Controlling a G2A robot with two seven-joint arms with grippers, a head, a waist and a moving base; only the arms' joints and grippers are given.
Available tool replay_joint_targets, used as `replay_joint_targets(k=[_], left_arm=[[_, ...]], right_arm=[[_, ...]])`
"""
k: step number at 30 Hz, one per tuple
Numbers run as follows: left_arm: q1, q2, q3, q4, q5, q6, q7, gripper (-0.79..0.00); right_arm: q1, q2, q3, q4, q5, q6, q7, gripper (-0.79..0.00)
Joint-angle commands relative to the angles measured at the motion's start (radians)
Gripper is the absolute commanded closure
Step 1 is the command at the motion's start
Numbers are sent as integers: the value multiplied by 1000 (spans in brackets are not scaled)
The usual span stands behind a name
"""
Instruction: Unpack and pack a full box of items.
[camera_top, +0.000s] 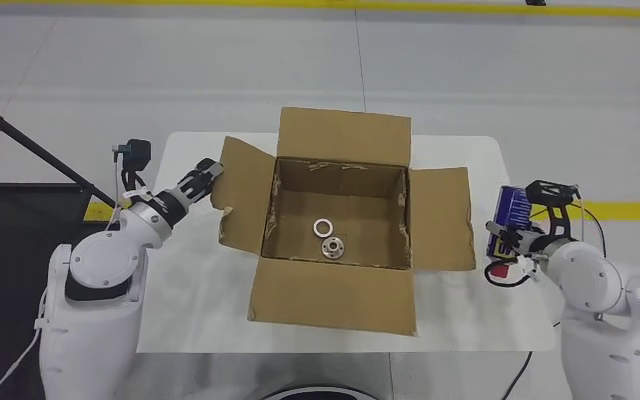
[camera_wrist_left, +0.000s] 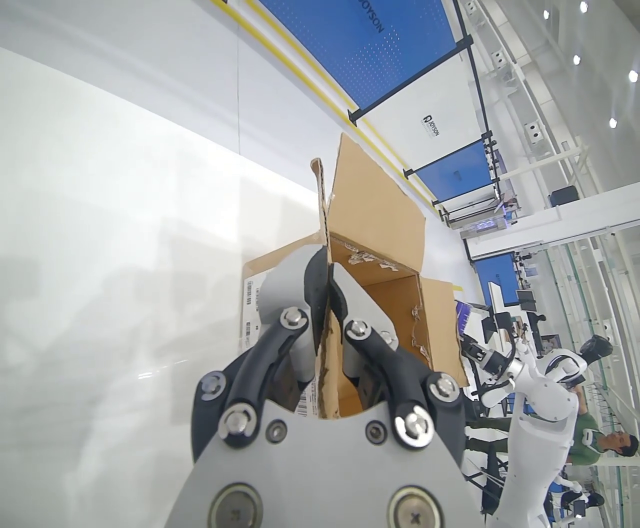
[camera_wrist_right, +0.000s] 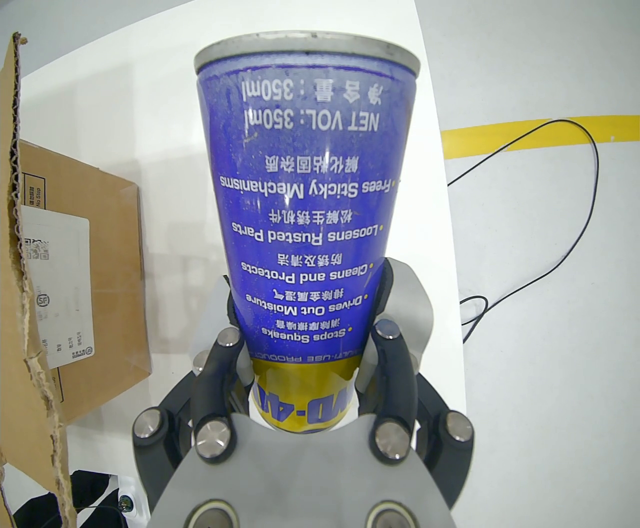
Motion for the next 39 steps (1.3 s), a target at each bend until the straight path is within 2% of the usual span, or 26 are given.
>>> replay_joint_targets(k=[1, 11, 13, 14, 15, 24, 39], left_arm=[[3, 2, -9, 1, -7, 2, 6, 0], [33, 12, -44, -5, -43, -1, 31, 0], [38, 14, -44, -8, -50, -1, 35, -206], [41, 14, -44, -10, -53, -1, 40, -456], [45, 15, -43, -12, -54, -2, 44, -785], [70, 19, -47, -26, -79, 1, 92, -785], [74, 21, -51, -28, -84, -1, 99, -785]], right_arm=[[8, 1, -12, 7, -2, -3, 5, 0], [112, 7, -114, 131, -5, -48, 91, 0], [145, 7, -140, 175, -18, -49, 110, 0], [162, 7, -152, 203, -22, -48, 117, 0], [179, 6, -163, 231, -11, -51, 117, 0], [291, 6, -217, 432, 10, -74, 113, 0], [394, 4, -304, 596, 37, -98, 143, -3]])
